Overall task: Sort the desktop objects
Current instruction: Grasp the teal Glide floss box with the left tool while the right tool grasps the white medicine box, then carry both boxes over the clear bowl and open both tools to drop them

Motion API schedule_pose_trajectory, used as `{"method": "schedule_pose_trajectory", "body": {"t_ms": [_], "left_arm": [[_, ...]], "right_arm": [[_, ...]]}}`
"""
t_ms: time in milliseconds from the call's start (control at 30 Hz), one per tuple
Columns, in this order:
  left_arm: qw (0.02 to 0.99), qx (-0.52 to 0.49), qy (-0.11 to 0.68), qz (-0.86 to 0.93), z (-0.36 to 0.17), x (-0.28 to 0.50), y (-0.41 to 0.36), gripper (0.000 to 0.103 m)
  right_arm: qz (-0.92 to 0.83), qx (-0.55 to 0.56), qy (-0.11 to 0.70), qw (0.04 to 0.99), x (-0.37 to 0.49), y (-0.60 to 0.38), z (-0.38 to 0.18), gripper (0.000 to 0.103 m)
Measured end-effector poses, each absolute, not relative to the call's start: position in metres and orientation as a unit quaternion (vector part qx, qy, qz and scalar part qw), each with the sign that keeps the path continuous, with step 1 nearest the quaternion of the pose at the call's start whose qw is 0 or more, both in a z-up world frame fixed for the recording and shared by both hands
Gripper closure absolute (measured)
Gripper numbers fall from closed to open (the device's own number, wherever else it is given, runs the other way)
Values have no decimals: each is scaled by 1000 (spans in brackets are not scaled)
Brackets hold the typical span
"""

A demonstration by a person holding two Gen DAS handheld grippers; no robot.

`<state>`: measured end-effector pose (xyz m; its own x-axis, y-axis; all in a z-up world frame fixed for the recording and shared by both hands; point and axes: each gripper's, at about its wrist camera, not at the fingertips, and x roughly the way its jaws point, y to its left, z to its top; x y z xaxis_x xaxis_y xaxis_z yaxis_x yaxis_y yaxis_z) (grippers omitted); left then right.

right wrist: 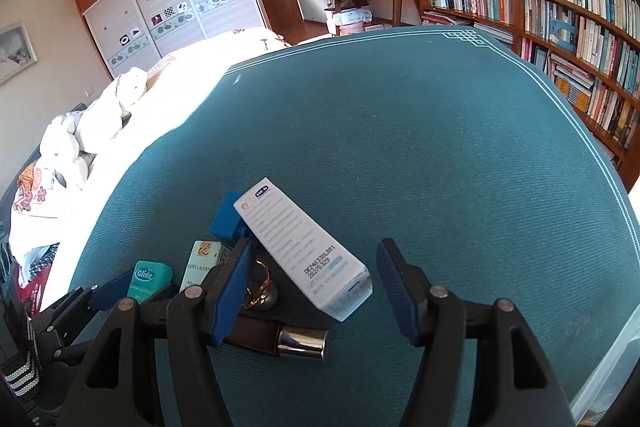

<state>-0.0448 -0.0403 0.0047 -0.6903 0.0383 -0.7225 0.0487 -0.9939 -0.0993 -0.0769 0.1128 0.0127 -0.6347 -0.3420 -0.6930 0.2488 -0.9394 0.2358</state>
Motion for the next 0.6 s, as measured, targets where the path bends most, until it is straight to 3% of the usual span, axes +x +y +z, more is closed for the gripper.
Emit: {"method": "schedule_pose_trajectory", "body": {"t_ms": [33,67,100,200,600], "left_arm": [[-1,393,52,-918,5,-44,-39,47],[-4,393,48,-918,5,-44,-38,59],[-8,393,46,-919,4,-43,-38,59],[-16,391,41,-920,5,-41,-34,60],[-30,363,44,-930,23,-29,-22,60]], "right_arm": [[-902,395,-57,168,-76,111,13,43],[-902,394,-53,169,-75,110,13,48],[-901,395,-51,172,-74,110,13,56],[-899,398,-43,177,-69,107,10,66],[-911,368,-67,173,-46,123,31,75]]}}
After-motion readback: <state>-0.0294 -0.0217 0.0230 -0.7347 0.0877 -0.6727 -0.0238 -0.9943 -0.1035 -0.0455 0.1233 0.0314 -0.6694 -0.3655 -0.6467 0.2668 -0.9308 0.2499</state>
